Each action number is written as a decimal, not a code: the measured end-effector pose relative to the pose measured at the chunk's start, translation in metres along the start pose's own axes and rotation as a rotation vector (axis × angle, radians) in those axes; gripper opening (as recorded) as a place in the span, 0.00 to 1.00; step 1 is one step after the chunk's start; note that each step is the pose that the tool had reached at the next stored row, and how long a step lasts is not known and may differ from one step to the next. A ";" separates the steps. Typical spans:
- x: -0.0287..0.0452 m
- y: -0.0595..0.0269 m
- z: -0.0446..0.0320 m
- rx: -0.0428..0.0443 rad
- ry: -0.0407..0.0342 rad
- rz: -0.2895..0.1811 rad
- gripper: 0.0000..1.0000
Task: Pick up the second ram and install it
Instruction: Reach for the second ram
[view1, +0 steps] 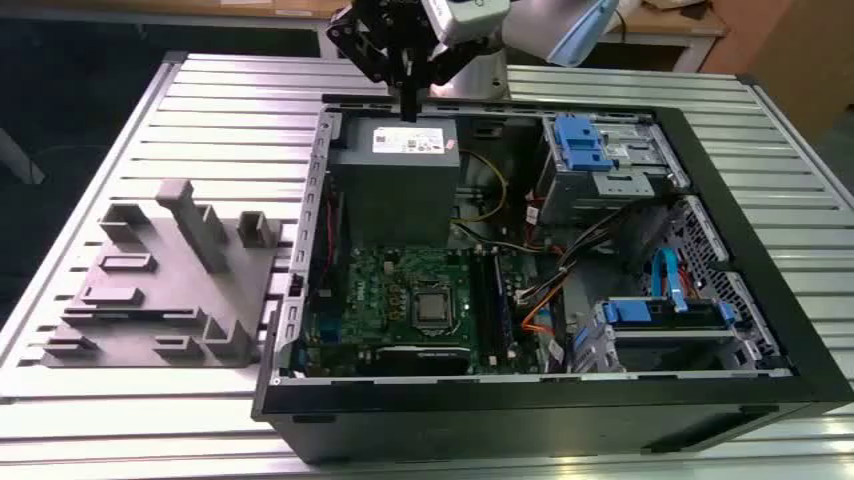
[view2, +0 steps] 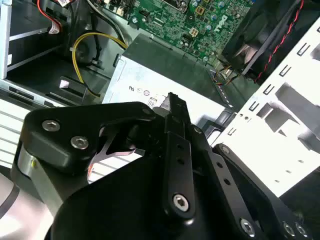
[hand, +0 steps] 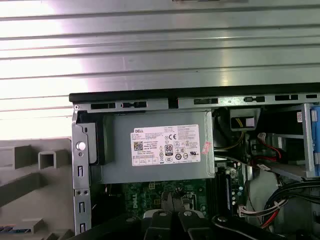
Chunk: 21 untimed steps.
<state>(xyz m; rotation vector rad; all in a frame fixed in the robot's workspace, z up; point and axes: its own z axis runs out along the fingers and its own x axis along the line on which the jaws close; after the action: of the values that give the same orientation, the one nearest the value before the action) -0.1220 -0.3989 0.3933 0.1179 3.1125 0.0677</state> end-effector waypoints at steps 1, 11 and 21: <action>0.0000 0.0000 0.0000 0.0000 0.0000 0.000 0.07; 0.0011 -0.0001 0.0000 -0.0002 0.0000 0.000 0.07; 0.0118 -0.0009 0.0000 -0.0002 -0.0002 0.000 0.07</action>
<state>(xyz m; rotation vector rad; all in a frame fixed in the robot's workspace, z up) -0.1338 -0.3990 0.3930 0.1179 3.1123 0.0680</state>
